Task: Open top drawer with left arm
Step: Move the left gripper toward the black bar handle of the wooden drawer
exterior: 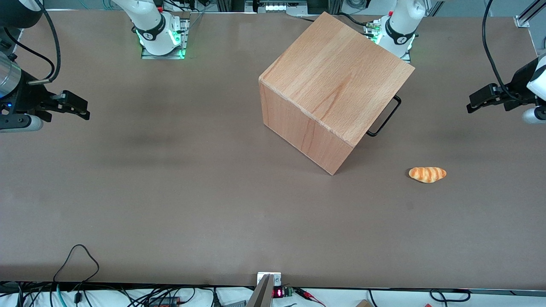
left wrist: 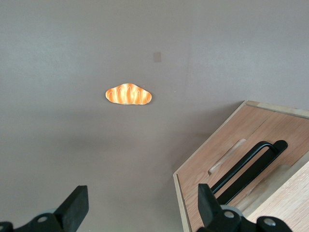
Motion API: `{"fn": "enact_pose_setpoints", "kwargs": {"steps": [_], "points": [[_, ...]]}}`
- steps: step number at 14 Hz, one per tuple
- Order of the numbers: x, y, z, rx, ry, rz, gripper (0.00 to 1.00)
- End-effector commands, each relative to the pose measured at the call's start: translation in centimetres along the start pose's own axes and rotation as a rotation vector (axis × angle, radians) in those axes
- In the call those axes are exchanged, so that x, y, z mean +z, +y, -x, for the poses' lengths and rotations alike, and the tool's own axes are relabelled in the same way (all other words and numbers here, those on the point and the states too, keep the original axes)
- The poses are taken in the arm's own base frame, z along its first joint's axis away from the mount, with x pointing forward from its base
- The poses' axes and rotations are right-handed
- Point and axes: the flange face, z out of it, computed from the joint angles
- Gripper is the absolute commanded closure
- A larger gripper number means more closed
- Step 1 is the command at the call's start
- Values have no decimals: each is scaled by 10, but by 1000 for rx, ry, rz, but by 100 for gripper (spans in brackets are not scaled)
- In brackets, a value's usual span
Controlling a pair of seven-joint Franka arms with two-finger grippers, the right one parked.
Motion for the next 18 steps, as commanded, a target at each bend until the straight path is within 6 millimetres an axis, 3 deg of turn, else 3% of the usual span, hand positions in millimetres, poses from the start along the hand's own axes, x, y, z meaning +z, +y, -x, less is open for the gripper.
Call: {"fn": "enact_pose_setpoints", "kwargs": {"steps": [1, 9, 13, 15, 18], "points": [[-8, -1, 1, 18, 1, -31, 0], [3, -1, -2, 24, -21, -33, 0], [57, 7, -12, 111, -89, 15, 0], [101, 16, -15, 169, -119, 77, 0], [142, 36, -12, 299, -172, 80, 0]]}}
